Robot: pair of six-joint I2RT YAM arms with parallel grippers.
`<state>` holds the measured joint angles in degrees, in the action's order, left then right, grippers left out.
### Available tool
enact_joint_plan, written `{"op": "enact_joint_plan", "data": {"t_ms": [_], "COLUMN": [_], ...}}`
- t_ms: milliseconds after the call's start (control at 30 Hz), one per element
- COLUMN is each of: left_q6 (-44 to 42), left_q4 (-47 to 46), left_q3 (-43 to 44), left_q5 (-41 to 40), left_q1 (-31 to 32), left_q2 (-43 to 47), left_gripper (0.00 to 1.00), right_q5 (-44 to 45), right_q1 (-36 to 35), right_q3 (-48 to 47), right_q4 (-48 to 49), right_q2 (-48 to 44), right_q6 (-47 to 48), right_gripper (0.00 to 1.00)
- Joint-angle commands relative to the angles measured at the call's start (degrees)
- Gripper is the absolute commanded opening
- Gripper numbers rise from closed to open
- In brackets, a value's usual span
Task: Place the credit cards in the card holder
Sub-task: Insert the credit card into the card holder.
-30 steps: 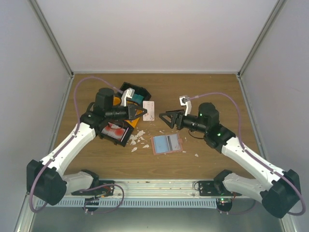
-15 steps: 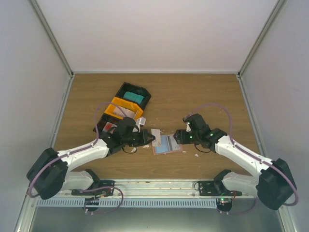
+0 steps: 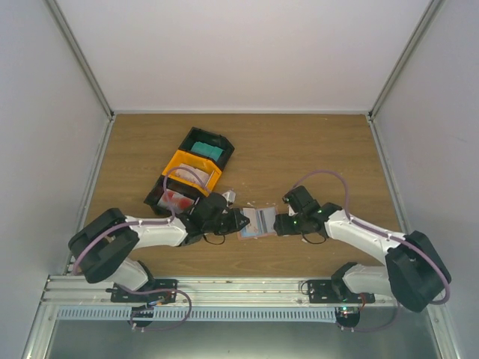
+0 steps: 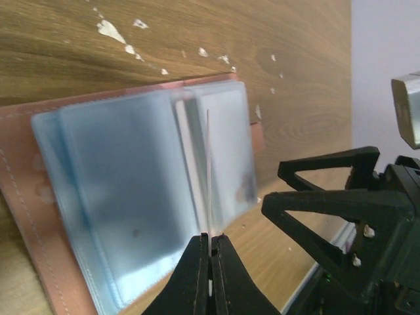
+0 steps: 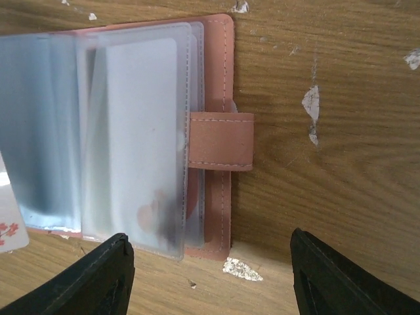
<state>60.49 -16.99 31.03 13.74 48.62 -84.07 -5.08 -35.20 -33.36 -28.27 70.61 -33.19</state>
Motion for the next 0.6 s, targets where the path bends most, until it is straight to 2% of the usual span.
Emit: {"op": "enact_joint_plan", "data": {"t_ms": [0, 400, 567], "left_q6": [1.07, 2.32, 2.69], "left_q4": [-5.30, -8.83, -10.09], "left_q3": [2.03, 3.11, 3.23], "left_q5": [-3.76, -1.57, -0.41], "left_q1": [0.42, 0.42, 0.42], "left_q2": [-2.58, -9.19, -9.94], "left_gripper": [0.00, 0.00, 0.00], "right_q5": [-0.61, 1.49, 1.62], "right_q1": [-0.13, -0.13, -0.12], "right_q3": [-0.10, 0.21, 0.14], "right_q4": [2.68, 3.28, 3.07], "right_q2": [2.03, 4.65, 5.82], "right_q6": [0.64, 1.20, 1.20], "right_gripper": [0.65, 0.52, 0.49]}}
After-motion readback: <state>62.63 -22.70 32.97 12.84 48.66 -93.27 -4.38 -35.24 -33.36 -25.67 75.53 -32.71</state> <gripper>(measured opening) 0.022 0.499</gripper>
